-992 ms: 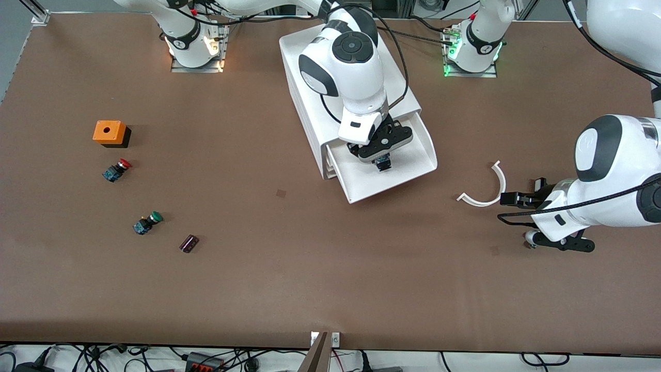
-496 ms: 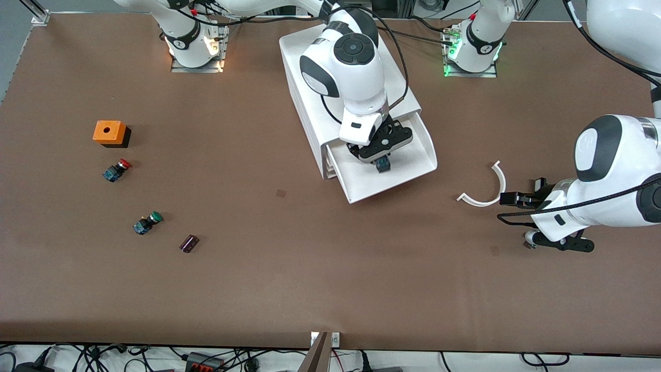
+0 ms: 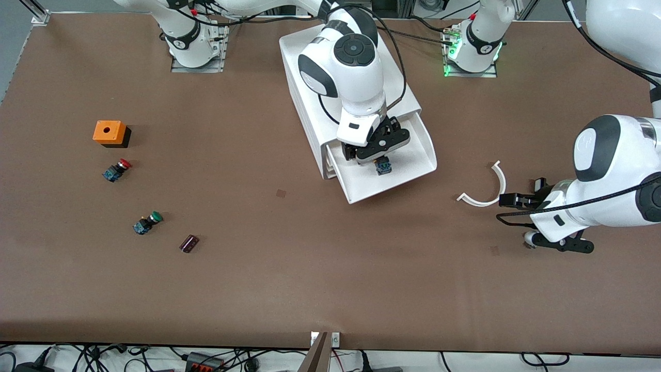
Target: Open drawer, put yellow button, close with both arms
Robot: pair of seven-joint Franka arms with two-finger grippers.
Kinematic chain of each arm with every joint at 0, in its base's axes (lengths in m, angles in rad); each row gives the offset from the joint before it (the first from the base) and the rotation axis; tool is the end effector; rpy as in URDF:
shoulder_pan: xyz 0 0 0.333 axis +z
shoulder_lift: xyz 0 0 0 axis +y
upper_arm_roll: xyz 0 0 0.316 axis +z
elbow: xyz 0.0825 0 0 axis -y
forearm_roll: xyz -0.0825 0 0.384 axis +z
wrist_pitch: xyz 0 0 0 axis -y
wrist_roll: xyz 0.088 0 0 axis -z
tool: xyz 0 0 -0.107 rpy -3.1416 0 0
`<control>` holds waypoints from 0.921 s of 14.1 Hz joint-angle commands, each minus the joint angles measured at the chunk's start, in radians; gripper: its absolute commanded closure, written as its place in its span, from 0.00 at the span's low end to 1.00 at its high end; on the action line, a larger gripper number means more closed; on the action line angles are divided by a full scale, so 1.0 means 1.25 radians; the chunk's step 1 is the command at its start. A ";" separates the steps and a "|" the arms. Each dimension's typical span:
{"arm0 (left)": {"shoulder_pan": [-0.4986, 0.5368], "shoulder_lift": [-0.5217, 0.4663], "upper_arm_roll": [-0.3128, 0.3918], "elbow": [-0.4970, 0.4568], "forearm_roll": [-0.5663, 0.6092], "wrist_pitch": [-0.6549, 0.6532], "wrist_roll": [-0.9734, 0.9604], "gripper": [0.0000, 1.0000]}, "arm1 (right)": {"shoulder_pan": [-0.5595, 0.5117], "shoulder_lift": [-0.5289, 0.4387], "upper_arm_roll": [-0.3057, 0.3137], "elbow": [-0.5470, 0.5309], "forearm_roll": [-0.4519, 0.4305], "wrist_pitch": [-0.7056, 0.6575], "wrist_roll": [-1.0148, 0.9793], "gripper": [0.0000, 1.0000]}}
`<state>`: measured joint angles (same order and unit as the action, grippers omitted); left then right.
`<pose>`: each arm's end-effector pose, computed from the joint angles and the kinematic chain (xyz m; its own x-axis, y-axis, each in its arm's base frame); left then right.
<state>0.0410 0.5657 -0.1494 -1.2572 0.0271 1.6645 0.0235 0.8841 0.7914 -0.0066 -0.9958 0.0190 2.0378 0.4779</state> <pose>0.6993 -0.0499 0.4232 0.9810 -0.1223 -0.1508 -0.1149 -0.9917 0.0571 0.5009 0.6075 0.4127 0.9066 0.3639 0.2138 0.3950 -0.9099 -0.1263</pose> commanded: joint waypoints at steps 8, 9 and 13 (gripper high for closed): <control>-0.038 0.008 -0.008 0.023 -0.015 0.040 -0.156 0.00 | -0.088 -0.099 -0.068 0.044 -0.007 -0.156 0.009 0.00; -0.053 0.006 -0.008 0.023 -0.016 0.042 -0.201 0.00 | -0.118 -0.114 -0.066 0.041 -0.010 -0.186 0.004 0.00; -0.139 0.013 -0.008 0.018 -0.028 0.064 -0.399 0.00 | -0.242 -0.119 -0.065 0.019 0.004 -0.270 -0.146 0.00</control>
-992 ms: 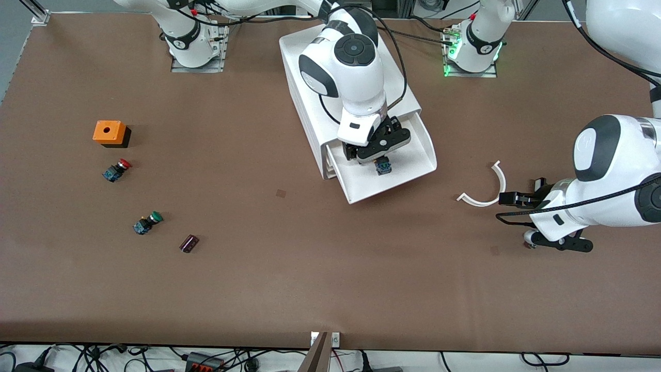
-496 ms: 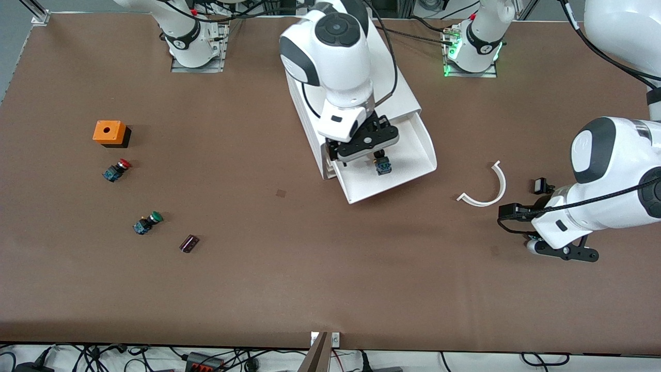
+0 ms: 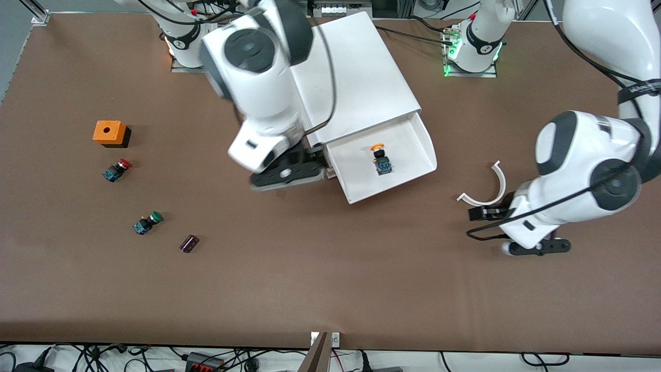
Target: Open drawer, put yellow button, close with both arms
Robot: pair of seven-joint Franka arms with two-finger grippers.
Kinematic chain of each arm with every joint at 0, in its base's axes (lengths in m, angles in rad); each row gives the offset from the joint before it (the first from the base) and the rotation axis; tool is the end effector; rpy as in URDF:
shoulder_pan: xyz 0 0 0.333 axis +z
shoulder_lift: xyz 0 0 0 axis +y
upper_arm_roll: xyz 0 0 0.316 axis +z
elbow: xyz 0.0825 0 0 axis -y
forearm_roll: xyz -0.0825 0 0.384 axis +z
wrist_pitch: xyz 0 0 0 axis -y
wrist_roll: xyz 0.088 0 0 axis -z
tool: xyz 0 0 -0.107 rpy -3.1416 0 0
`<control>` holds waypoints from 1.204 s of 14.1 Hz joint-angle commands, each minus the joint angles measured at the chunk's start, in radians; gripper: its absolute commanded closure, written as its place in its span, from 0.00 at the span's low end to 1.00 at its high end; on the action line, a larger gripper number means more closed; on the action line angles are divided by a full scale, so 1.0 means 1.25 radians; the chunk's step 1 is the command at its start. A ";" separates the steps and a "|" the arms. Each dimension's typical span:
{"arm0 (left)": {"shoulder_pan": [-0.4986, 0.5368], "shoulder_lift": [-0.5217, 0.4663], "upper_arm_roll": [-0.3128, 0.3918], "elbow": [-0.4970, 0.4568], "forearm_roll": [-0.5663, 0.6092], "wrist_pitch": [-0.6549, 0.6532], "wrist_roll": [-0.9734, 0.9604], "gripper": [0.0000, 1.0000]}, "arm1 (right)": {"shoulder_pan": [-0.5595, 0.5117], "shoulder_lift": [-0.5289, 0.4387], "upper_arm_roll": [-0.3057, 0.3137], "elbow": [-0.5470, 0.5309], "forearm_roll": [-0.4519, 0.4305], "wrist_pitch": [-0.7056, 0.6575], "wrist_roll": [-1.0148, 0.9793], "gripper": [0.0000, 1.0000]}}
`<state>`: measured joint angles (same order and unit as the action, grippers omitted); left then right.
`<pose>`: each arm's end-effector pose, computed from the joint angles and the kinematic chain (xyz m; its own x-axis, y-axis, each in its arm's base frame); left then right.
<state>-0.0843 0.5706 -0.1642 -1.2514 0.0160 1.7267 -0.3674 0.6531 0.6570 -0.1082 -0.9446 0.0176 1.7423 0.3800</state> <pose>0.6941 -0.1471 0.4278 0.9850 0.1342 -0.1087 0.1389 -0.9897 0.0362 0.6222 0.4123 0.5115 0.9709 0.1864 0.1507 0.1897 -0.9818 -0.0081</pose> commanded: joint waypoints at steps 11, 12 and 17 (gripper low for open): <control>-0.183 -0.008 0.004 -0.153 -0.026 0.180 -0.327 0.00 | -0.297 -0.015 0.017 -0.055 0.004 -0.107 -0.120 0.00; -0.188 -0.022 -0.001 -0.185 -0.030 0.180 -0.331 0.00 | -0.300 -0.024 0.015 -0.057 0.002 -0.107 -0.125 0.00; -0.161 -0.056 -0.059 -0.269 -0.114 0.172 -0.338 0.00 | -0.401 -0.109 0.025 -0.114 0.007 -0.102 -0.126 0.00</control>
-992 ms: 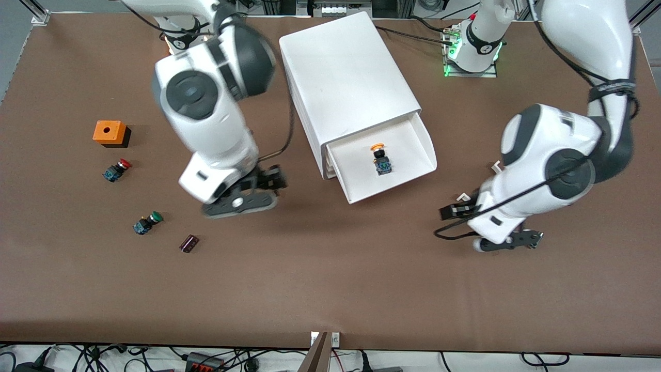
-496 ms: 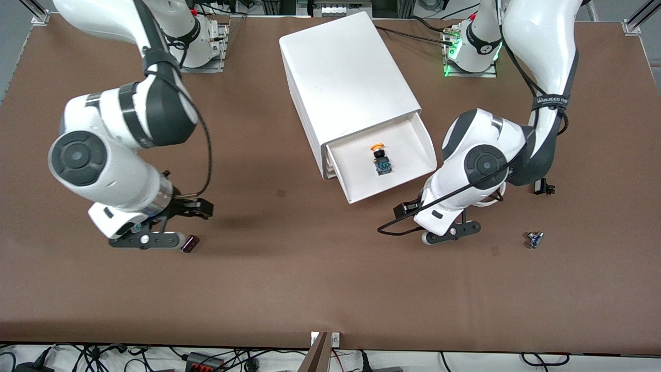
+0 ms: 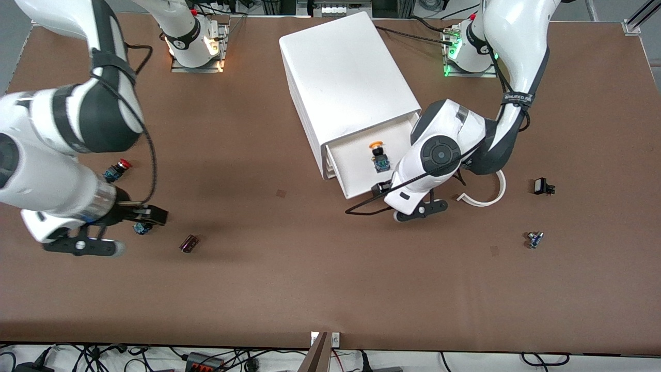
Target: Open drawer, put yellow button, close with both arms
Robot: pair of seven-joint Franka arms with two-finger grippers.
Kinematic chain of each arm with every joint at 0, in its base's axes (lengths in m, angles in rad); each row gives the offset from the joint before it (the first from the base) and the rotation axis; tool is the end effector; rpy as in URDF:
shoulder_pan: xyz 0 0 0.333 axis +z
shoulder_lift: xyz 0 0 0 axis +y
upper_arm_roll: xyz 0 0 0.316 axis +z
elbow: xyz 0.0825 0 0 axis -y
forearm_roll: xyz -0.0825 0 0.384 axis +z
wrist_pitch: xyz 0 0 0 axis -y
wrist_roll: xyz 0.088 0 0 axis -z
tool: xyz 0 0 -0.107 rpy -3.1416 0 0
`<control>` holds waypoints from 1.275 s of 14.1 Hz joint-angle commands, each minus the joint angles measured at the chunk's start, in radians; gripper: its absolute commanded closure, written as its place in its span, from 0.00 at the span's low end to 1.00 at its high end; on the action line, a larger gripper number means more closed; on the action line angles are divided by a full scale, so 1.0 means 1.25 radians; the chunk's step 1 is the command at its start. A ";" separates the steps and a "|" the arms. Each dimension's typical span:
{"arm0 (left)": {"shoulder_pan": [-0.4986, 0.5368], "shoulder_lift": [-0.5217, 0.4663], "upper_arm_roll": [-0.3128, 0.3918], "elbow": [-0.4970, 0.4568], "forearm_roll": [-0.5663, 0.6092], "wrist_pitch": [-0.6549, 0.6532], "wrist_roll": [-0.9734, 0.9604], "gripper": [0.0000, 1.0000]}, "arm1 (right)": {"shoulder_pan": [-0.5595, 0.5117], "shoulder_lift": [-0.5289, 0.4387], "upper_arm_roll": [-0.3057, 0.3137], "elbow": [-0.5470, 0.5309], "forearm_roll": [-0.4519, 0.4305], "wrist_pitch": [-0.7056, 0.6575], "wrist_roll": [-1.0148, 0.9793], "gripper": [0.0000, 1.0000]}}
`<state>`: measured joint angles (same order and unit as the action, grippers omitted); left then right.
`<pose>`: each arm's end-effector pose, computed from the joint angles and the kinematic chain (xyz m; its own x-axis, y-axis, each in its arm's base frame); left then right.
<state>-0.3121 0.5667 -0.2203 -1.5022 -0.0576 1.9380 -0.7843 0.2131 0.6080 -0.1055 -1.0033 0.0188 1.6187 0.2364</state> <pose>0.6036 -0.3331 0.3349 0.9355 0.2882 -0.2046 0.3008 -0.9531 0.0327 0.7162 0.1036 0.5073 0.9938 -0.1099 0.0195 -0.1106 -0.9931 0.0379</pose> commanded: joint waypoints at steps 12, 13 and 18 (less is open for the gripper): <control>0.019 -0.118 -0.111 -0.189 -0.084 -0.002 -0.005 0.00 | -0.213 -0.345 0.067 -0.319 -0.003 0.035 -0.166 0.00; 0.017 -0.118 -0.112 -0.190 -0.084 -0.003 -0.005 0.00 | -0.213 -0.357 0.067 -0.335 -0.004 0.037 -0.166 0.00; 0.021 -0.121 -0.134 -0.200 -0.084 -0.015 -0.005 0.00 | -0.207 -0.361 0.061 -0.341 -0.008 0.035 -0.190 0.00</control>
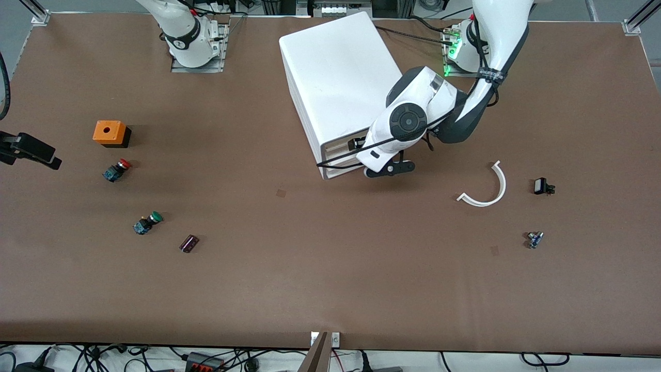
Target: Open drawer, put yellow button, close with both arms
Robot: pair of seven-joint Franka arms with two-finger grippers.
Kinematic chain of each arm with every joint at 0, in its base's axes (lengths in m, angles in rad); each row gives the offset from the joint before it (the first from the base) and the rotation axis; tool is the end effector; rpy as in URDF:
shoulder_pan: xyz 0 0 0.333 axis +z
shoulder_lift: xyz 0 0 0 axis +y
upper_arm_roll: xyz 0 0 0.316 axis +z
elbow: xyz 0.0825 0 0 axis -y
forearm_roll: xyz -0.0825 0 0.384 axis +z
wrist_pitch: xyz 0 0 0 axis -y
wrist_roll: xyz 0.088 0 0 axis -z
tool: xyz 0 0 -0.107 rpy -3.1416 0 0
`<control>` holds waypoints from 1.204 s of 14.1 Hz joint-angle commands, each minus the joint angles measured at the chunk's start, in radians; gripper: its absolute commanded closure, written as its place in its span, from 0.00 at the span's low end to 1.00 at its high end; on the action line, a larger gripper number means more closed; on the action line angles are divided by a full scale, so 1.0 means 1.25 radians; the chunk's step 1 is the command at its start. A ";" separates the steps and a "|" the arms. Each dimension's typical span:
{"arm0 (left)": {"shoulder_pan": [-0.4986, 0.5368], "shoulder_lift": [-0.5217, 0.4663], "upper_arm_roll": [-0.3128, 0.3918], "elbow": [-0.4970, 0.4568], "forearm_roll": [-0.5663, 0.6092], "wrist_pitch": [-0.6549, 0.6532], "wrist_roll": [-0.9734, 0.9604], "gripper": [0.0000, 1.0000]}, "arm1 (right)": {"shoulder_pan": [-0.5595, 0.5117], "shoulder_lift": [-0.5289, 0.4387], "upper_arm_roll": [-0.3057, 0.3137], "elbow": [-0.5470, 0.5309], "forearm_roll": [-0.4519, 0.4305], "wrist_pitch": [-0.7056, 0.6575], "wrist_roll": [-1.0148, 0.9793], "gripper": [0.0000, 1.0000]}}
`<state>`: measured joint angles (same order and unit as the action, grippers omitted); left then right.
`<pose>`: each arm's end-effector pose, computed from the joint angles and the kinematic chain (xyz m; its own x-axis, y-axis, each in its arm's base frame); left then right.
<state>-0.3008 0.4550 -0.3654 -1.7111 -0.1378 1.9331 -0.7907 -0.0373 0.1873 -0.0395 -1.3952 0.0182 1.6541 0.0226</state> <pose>0.5094 -0.3857 0.3281 0.9215 0.1847 -0.3416 0.2101 -0.9769 0.0384 0.6187 -0.0434 0.6058 0.9925 -0.0993 0.0714 -0.0987 -0.9950 -0.0125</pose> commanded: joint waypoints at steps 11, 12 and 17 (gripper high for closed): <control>0.168 -0.046 -0.010 0.086 0.120 -0.036 0.028 0.00 | -0.009 -0.158 0.011 -0.220 -0.034 0.033 -0.034 0.00; 0.182 -0.046 -0.012 0.110 0.169 -0.064 0.032 0.00 | -0.011 -0.160 0.011 -0.225 -0.035 0.033 -0.034 0.00; 0.250 -0.066 -0.011 0.178 0.235 -0.176 0.289 0.00 | -0.012 -0.155 0.010 -0.221 -0.028 0.029 -0.039 0.00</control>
<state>-0.0541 0.3926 -0.3665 -1.5197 0.1368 1.7592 -0.5777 -0.0385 0.0115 -0.0395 -1.6548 -0.0130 1.6773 -0.0092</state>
